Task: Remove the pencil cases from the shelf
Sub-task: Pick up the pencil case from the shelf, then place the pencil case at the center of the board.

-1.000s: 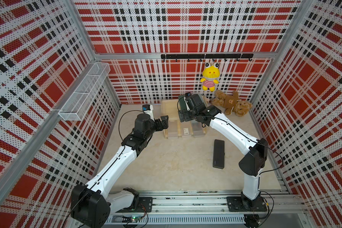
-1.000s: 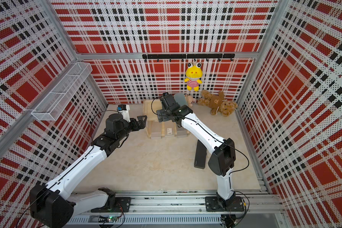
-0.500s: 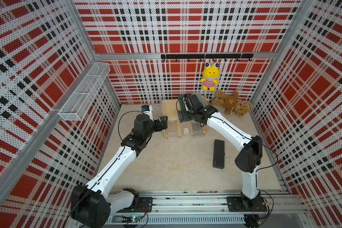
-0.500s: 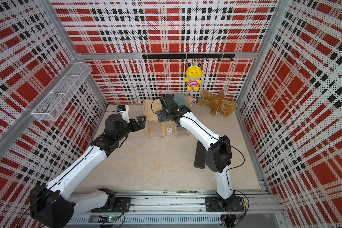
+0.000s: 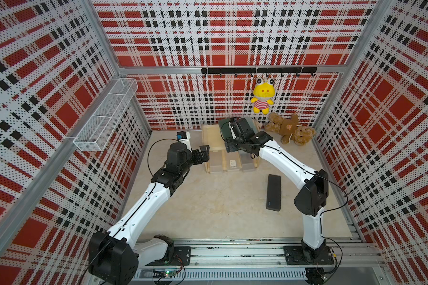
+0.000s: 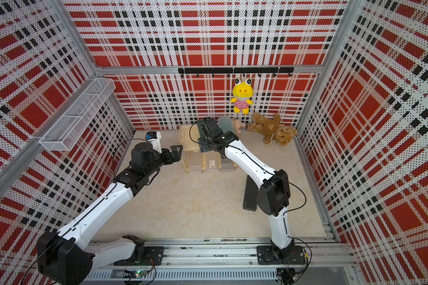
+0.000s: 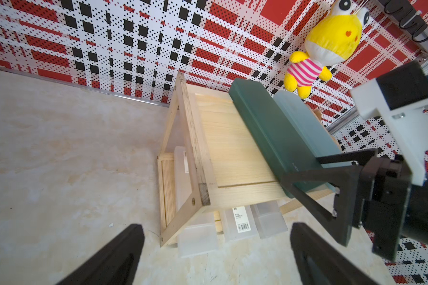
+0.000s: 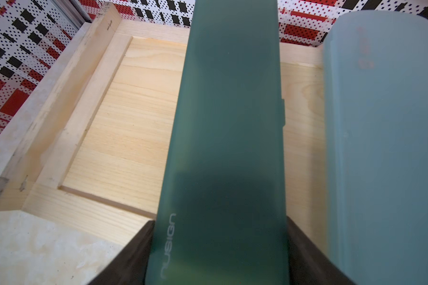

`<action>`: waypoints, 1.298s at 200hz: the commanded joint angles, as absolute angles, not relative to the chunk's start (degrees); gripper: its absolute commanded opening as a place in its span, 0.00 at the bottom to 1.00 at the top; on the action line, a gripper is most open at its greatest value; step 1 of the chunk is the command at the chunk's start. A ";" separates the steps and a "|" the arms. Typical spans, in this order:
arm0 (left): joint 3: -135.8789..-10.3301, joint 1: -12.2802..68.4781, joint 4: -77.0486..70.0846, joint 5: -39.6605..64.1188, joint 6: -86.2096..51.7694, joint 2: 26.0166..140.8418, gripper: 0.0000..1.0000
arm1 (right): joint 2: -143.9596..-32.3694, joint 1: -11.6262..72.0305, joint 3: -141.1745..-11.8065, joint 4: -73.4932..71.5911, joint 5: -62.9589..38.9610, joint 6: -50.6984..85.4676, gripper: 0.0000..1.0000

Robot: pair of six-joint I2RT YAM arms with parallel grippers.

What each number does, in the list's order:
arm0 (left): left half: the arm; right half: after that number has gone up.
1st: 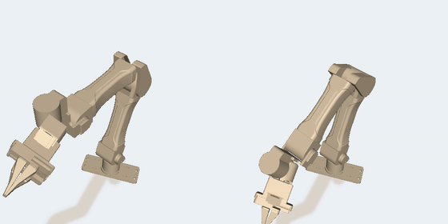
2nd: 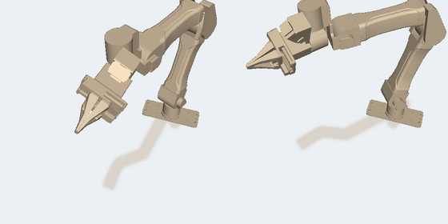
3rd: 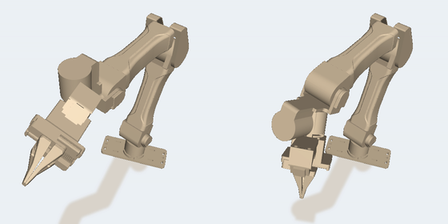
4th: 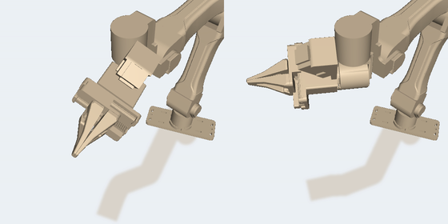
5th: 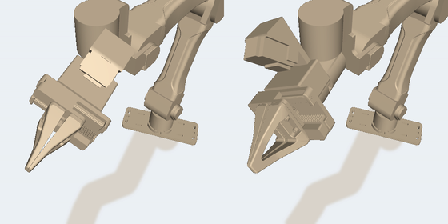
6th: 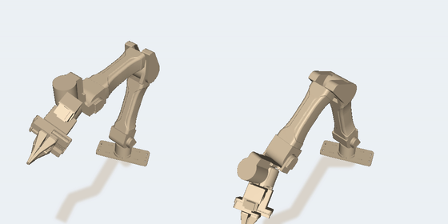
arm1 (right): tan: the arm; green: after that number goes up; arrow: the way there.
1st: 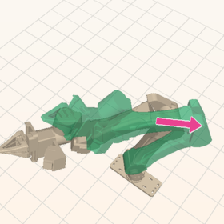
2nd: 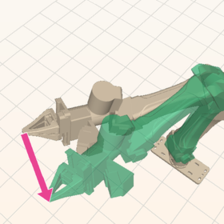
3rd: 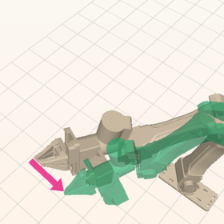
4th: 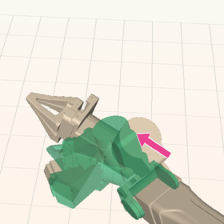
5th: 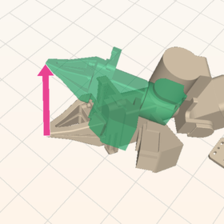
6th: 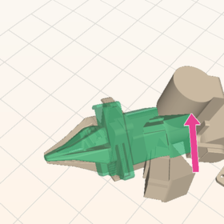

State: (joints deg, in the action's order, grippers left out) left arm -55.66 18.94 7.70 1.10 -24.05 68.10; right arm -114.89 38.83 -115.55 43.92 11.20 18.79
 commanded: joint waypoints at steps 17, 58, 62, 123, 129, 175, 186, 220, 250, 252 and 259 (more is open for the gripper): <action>-55.63 18.54 6.42 1.77 -24.27 67.13 0.99 | -113.27 38.85 -113.85 43.46 10.63 19.61 0.39; -55.81 18.54 6.16 1.83 -24.75 66.97 0.99 | -104.79 41.75 -107.47 41.22 12.73 20.75 0.40; -55.85 18.57 6.15 1.90 -24.71 66.97 0.99 | -103.83 42.28 -106.92 41.26 13.30 20.89 0.40; -56.58 19.29 5.98 2.11 -25.41 66.63 0.99 | -88.05 49.83 -95.35 42.45 18.48 26.19 0.41; -56.56 19.41 5.98 2.08 -25.52 66.49 0.99 | -86.33 50.35 -93.57 42.46 18.78 27.31 0.41; -56.39 20.35 5.98 1.78 -25.84 65.48 0.99 | -73.54 56.33 -77.70 45.10 21.02 39.22 0.42; -56.14 20.61 5.98 1.61 -25.95 65.24 0.99 | -70.99 58.78 -74.17 46.13 22.13 43.03 0.42; -55.38 22.17 6.14 1.06 -26.31 64.34 0.99 | -65.36 67.85 -67.75 51.45 27.33 55.17 0.42; -55.33 23.33 6.15 0.22 -26.46 64.16 0.99 | -63.19 70.80 -59.77 51.44 26.92 61.53 0.42; -55.34 23.32 6.15 0.19 -26.52 64.23 0.99 | -63.15 70.87 -59.22 51.36 26.73 61.77 0.42; -55.32 23.59 6.15 0.13 -26.46 64.33 0.99 | -62.83 70.86 -57.43 51.04 26.69 62.69 0.42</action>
State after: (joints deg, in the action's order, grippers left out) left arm -55.66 22.74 7.05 0.95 -26.04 65.10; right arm -64.36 70.15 -62.02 50.52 23.97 55.07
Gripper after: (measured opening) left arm 0.990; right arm 0.740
